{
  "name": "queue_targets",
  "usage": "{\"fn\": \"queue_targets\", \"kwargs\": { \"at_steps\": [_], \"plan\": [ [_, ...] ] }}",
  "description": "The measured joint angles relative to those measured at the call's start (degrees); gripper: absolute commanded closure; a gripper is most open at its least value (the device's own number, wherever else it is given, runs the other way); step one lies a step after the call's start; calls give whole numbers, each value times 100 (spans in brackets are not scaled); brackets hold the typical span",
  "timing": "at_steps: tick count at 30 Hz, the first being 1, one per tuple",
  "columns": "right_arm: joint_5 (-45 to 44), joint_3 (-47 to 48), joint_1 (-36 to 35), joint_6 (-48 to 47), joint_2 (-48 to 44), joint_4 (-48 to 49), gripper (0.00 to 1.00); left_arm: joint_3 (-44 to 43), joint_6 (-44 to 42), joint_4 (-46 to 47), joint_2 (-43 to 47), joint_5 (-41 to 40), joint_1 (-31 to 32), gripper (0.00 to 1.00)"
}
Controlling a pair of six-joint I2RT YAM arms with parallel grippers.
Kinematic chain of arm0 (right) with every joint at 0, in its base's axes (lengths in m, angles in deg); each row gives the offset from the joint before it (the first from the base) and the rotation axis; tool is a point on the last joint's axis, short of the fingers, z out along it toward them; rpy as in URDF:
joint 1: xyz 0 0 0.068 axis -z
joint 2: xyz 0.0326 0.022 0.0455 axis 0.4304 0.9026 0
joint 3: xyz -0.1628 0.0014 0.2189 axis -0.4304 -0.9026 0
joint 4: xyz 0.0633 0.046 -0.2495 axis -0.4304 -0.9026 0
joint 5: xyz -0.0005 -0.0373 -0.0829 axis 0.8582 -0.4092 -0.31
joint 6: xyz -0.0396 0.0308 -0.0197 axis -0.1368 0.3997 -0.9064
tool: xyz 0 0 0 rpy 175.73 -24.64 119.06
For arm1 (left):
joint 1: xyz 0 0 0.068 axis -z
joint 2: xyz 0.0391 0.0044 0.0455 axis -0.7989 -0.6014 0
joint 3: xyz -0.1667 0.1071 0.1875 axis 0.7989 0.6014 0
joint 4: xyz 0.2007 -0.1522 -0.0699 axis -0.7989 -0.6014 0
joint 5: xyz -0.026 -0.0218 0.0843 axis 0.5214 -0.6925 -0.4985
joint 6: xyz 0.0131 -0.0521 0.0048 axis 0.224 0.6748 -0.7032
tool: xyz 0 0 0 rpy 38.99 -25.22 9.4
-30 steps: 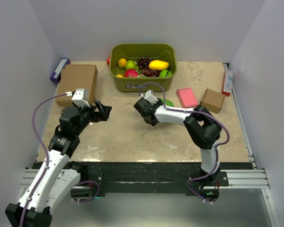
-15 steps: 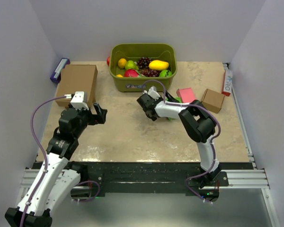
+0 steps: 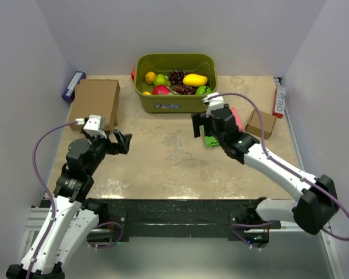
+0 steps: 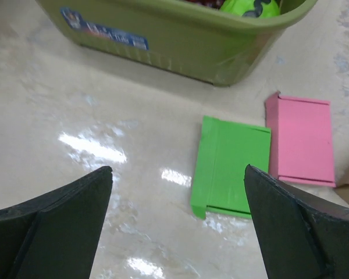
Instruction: Fold the paper box
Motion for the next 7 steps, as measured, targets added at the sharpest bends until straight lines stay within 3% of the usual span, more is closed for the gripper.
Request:
{"fn": "queue_targets", "kwargs": {
  "at_steps": [7],
  "plan": [
    [1261, -855, 787, 455, -844, 793, 1, 0, -9, 101, 85, -2, 0, 0]
  ]
}}
